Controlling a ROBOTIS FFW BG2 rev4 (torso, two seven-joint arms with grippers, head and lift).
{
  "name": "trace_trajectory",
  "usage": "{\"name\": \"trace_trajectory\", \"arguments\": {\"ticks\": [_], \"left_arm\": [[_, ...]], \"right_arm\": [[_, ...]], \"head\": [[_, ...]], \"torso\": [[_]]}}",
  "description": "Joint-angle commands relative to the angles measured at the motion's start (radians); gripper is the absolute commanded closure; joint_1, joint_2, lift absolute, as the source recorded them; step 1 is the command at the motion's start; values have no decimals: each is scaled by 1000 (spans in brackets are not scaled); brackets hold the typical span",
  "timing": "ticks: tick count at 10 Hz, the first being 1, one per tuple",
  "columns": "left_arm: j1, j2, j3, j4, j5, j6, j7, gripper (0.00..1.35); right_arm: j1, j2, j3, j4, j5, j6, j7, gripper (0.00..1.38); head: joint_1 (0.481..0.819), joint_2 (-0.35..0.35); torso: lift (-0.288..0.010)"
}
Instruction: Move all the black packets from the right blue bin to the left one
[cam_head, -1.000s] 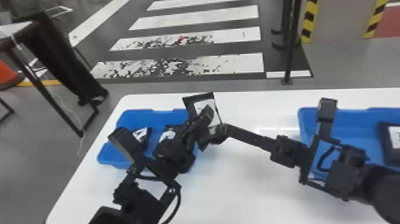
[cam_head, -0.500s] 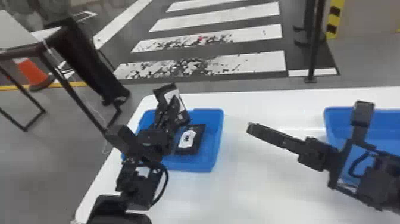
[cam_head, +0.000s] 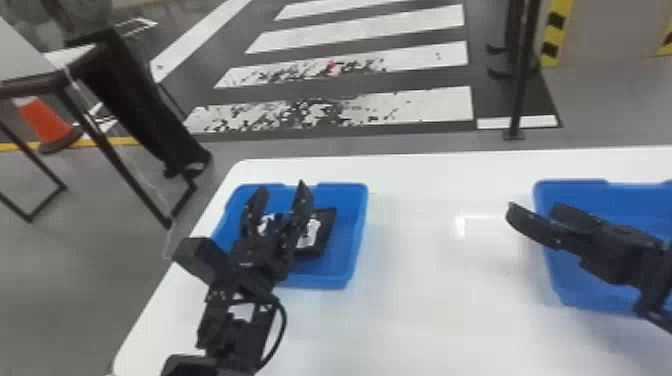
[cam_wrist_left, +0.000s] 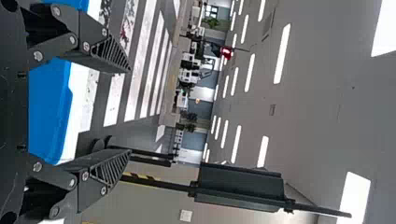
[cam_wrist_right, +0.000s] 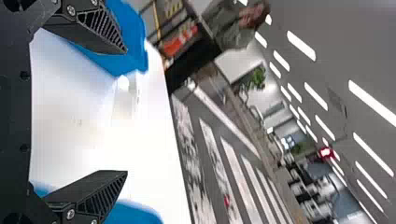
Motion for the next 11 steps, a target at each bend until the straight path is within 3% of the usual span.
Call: {"name": "trace_trajectory", "arguments": {"ticks": [1,2,4,7,11], "left_arm": [[15,2,-20,0,32,-51,0,196],[17,0,-22,-2,42,-71,-1,193],[27,0,-28,0,50,-88,-1,196],[30,2,-46,-2,58,-95,-1,196],[42,2,-50,0,64,-105,-1,206]], "right_arm": [[91,17,-135,-167,168,96,-80,110],[130,28,-190,-223,256,111,-162,111],[157,33,-240,-292,323,229,-310,113],[49,31,-228,-324,457,501,-402,114],[-86,23,-212,-162,475,619,-419,119]], "head": [[695,237],[695,176],[695,82],[695,-2],[695,-52]], "torso": [[-168],[-168],[-168],[-168],[-168]]}}
